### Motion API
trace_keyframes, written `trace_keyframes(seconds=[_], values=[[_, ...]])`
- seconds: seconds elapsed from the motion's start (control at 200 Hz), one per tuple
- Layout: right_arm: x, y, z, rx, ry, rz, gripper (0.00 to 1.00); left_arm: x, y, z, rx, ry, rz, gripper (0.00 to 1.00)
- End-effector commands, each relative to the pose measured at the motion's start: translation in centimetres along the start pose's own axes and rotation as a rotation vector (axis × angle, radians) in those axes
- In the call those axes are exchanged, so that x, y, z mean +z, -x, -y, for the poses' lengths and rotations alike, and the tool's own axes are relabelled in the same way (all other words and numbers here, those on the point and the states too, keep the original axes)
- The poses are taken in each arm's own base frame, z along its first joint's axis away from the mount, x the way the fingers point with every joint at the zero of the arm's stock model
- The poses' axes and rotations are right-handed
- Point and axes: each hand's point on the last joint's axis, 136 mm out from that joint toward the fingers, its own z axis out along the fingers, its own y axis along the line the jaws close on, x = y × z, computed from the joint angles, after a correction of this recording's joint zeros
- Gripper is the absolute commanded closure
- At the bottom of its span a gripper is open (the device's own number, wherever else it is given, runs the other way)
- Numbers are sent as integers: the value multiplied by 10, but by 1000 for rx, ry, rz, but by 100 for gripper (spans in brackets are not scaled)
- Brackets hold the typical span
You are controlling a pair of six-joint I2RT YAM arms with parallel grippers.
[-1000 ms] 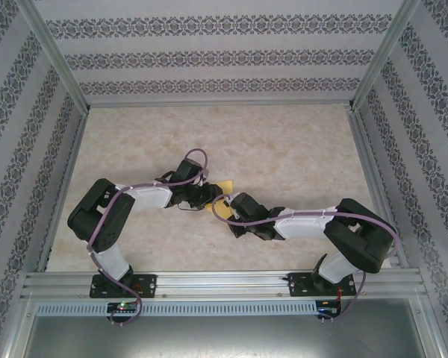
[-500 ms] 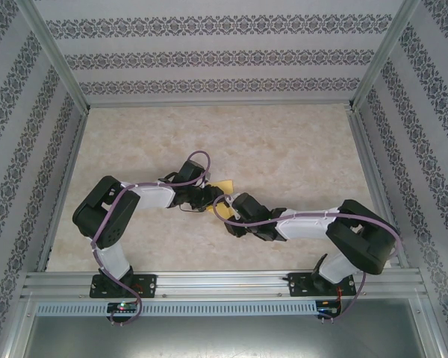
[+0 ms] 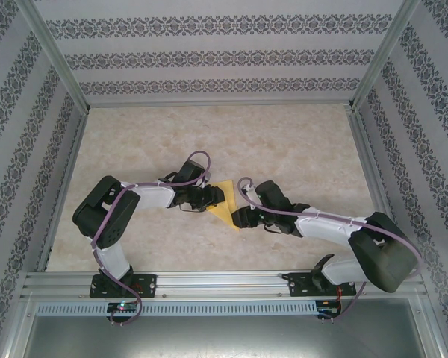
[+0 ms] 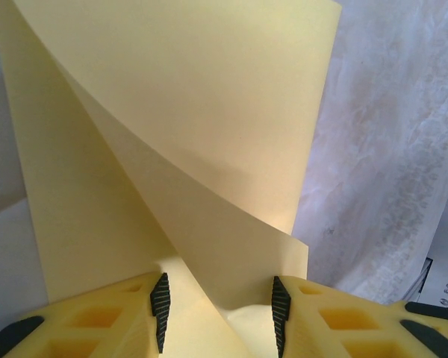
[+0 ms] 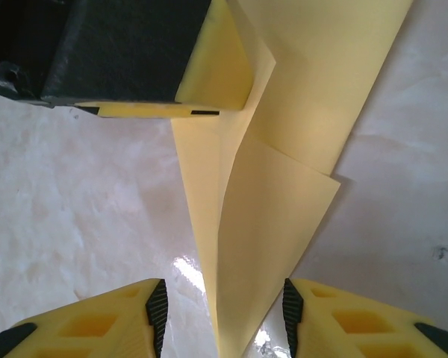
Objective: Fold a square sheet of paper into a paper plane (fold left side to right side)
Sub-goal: Fourth fold the wing at the center of the table.
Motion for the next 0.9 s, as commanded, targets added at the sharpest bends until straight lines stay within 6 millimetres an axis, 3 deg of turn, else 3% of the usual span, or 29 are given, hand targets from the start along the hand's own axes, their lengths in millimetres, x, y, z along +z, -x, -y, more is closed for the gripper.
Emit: trace_keyframes(seconds=[0.0,0.375,0.51,0.894], values=[[6,1,-5,16,18,-46,55,4,-3,4,34,-13,-3,56],[34,1,-7,64,19,-112,64,2,-4,5,40,-20,0,56],[42,1,-8,74,33,-128,71,1,-4,6,43,-24,0,56],[42,-9,-1,87,17,-141,91,-8,-5,8,56,-15,18,56]])
